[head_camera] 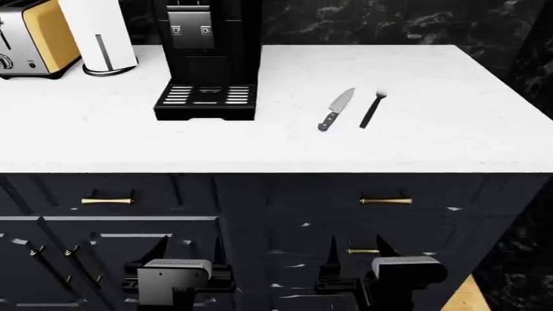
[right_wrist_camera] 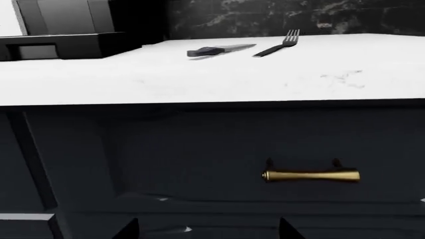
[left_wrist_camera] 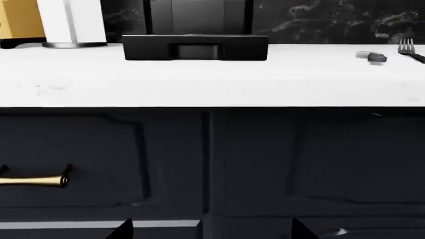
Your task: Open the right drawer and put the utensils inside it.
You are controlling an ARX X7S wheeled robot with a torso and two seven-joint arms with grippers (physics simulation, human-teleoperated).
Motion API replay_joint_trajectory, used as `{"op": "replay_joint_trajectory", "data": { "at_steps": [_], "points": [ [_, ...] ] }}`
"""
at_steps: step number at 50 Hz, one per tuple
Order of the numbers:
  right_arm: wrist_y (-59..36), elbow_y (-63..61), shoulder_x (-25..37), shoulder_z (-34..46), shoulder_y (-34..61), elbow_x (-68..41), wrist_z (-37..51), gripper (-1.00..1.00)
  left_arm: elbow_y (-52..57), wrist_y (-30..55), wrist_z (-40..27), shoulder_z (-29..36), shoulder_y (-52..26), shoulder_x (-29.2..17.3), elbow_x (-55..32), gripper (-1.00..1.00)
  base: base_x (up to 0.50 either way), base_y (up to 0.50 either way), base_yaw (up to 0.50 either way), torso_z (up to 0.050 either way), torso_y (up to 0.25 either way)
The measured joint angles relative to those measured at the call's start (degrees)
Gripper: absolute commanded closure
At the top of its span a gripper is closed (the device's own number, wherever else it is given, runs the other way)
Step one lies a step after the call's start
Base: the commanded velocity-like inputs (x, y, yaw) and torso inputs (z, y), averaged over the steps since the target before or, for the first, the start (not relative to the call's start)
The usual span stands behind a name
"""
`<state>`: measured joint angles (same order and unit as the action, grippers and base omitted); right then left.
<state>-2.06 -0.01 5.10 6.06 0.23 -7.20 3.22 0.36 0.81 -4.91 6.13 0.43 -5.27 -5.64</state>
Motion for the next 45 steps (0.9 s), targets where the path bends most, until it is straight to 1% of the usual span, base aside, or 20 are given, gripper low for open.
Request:
{"op": "replay_joint_trajectory", "data": {
  "at_steps": [8,11,15,19,21,22,24,27,29,31,33,35,38,42,45],
  "points": [
    [-0.3,-0.3,0.5,0.5,0.0,-0.8,0.5,-1.00,1.7,1.2,-0.6,0.6,0.1,-0.6,-0.7,-1.00,0.00,-0.50,0.00,0.050,0.000],
    [-1.4,-1.0,0.9,0.1,0.0,-1.8,0.7,-1.00,3.9,3.9,-0.5,1.0,0.3,-0.8,-1.7,-1.00,0.00,0.00,0.00,0.000,0.000],
    [-5.9,-4.6,1.1,-0.9,-0.3,-5.9,1.0,-1.00,11.8,13.4,-1.4,0.9,-0.5,-2.2,-3.9,-1.00,0.00,0.00,0.00,0.000,0.000],
    [-11.2,-9.3,1.2,-3.0,-0.8,-12.7,1.0,-1.00,22.9,28.7,-2.6,-0.6,-4.8,-4.3,-8.0,-1.00,0.00,0.00,0.00,0.000,0.000],
    [-14.5,-10.8,1.2,-4.7,-0.8,-18.1,0.7,-1.00,28.0,38.3,-3.2,-2.5,-9.5,-5.0,-11.9,-1.00,0.00,0.00,0.00,0.000,0.000],
    [-16.2,-11.4,1.2,-5.7,-0.7,-21.1,0.6,-1.00,30.1,43.1,-4.6,-3.6,-12.2,-5.7,-14.8,-1.00,0.00,0.00,0.00,0.000,0.000],
    [-19.9,-11.8,1.0,-8.2,-0.4,-28.4,0.8,-1.00,31.1,51.3,-9.3,-4.9,-19.0,-7.8,-22.1,-1.00,0.00,0.00,0.00,0.000,0.000],
    [-23.8,-11.9,0.4,-11.6,-0.5,-38.0,0.5,-1.00,29.4,60.5,-19.5,-4.7,-30.6,-11.3,-35.7,-1.00,0.00,0.00,0.00,0.000,0.000],
    [-25.5,-11.9,-0.1,-13.5,-0.7,-43.0,0.2,-1.00,27.0,65.4,-25.1,-3.6,-38.5,-13.1,-46.2,-1.00,0.00,0.00,0.00,0.000,0.000],
    [-26.9,-11.5,-0.6,-14.9,-0.7,-47.3,0.2,-1.00,23.5,69.4,-29.0,-1.8,-46.3,-14.2,-55.7,-1.00,0.00,0.00,0.00,0.000,0.000],
    [-27.9,-10.8,-1.2,-16.2,-0.7,-51.1,0.2,-1.00,19.5,72.8,-30.9,0.7,-53.6,-15.1,-62.0,-1.00,0.00,0.00,0.00,0.000,0.000],
    [-28.4,-10.1,-1.7,-17.3,-0.7,-54.4,0.1,-1.00,15.3,75.6,-30.9,3.8,-60.6,-15.9,-65.8,-1.00,0.00,0.00,0.00,0.000,0.000],
    [-28.5,-9.0,-2.3,-18.6,-0.6,-58.4,-0.1,-1.00,9.7,78.4,-28.4,9.1,-70.0,-16.7,-68.4,-1.00,0.00,0.00,0.00,0.000,0.000],
    [-27.8,-7.3,-2.8,-19.7,-0.5,-62.0,-0.6,-1.00,3.4,80.5,-22.9,16.6,-81.0,-17.0,-68.4,-1.00,0.00,0.00,0.00,0.000,0.000],
    [-27.1,-6.3,-3.1,-20.2,-0.5,-64.1,-1.0,-1.00,-1.2,80.7,-18.1,22.4,-88.0,-16.8,-66.8,-1.00,0.00,0.00,0.00,0.000,0.000]
  ]
}}
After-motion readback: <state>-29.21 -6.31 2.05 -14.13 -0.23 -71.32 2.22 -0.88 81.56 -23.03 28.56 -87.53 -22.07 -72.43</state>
